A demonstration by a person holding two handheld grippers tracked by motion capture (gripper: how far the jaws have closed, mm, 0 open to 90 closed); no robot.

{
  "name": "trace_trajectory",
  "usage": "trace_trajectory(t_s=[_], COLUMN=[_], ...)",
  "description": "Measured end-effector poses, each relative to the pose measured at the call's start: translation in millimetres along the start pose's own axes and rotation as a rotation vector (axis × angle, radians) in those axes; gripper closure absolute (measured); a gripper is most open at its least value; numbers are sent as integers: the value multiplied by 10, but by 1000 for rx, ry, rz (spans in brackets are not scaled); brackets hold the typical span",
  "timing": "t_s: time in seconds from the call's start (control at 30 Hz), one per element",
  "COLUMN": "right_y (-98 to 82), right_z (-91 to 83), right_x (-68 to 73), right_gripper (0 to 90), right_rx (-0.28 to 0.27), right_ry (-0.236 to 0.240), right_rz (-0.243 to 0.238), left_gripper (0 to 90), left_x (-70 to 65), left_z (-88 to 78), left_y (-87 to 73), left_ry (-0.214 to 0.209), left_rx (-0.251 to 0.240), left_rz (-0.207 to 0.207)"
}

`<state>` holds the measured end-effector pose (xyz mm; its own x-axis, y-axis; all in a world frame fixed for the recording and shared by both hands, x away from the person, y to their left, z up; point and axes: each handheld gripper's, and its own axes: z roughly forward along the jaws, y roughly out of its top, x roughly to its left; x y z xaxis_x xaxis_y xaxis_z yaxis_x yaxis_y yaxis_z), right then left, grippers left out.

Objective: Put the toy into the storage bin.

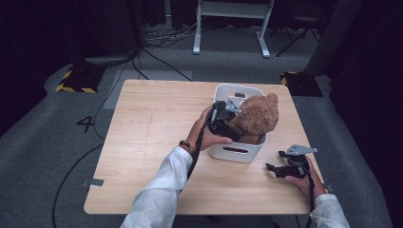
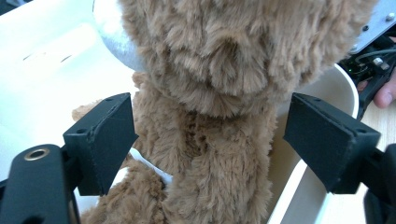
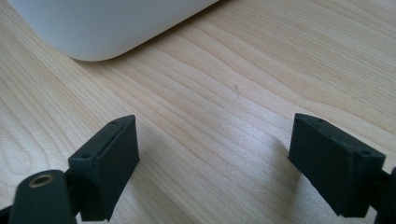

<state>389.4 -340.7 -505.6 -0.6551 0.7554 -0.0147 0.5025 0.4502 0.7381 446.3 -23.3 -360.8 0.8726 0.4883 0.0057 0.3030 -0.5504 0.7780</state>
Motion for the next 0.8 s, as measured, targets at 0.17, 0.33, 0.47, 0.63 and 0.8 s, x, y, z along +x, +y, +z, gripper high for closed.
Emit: trace_trajectory(t_s=[0.17,0.33,0.47,0.63,0.8], right_y=[0,0,0,0,-1], right_z=[0,0,0,0,-1], right_x=[0,0,0,0,2], right_gripper=[158,158,158,158,158], right_rx=[0,0,0,0,0], right_ry=[0,0,0,0,-1], right_rz=[0,0,0,0,1], left_gripper=[162,163,163,163,163], left_x=[0,41,64,70,90], left_z=[-41,-120,-197,-246,-268], left_y=[-30,-60,-68,-93,-140], left_ry=[26,39,59,63,78], left_rx=[-7,-28,-42,-49,-48], left_rz=[17,8,4,-1,-2])
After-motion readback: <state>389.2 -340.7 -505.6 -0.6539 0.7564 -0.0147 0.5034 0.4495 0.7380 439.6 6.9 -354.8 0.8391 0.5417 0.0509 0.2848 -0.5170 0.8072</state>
